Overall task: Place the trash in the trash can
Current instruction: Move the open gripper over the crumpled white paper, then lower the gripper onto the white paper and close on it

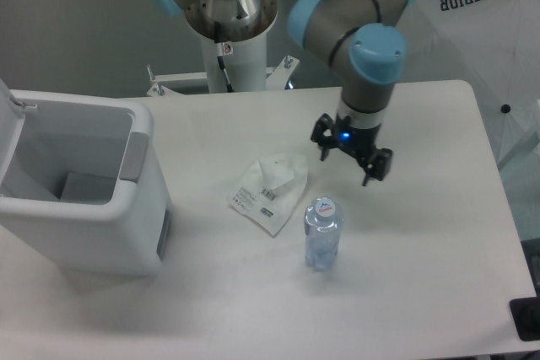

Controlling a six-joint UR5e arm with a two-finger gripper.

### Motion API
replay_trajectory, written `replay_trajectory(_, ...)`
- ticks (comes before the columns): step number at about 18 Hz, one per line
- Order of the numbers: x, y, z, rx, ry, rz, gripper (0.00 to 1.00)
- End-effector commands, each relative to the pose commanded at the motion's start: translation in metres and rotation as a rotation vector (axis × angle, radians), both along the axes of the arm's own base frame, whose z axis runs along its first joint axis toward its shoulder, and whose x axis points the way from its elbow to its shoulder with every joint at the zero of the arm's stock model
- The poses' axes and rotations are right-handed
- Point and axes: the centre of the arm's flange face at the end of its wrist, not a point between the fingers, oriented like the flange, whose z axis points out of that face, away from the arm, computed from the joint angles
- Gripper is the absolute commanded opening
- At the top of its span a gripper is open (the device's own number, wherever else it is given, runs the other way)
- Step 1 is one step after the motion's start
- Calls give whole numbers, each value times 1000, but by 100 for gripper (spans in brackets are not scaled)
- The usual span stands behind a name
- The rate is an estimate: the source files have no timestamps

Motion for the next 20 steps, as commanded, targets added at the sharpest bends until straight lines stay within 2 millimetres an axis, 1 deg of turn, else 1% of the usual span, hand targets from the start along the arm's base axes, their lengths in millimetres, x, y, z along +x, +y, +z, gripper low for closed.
replay_trajectory(1,7,4,-3,-5,-6,-12,100)
replay_trajectory(2,14,3,-9,-11,-19,-17,100)
replay_trajectory(5,27,-3,-21,-26,-44,-17,100)
replay_trajectory(6,30,-3,-22,-28,-47,-20,100)
replay_trajectory(8,40,3,-24,-30,-50,-44,100)
replay_trajectory(10,45,4,-28,-35,-60,-43,100)
replay_trajectory(15,57,15,-34,-44,-70,-43,100)
replay_trajectory(18,69,21,-38,-52,-78,-62,100)
replay_trajectory(20,73,20,-43,-55,-84,-54,100)
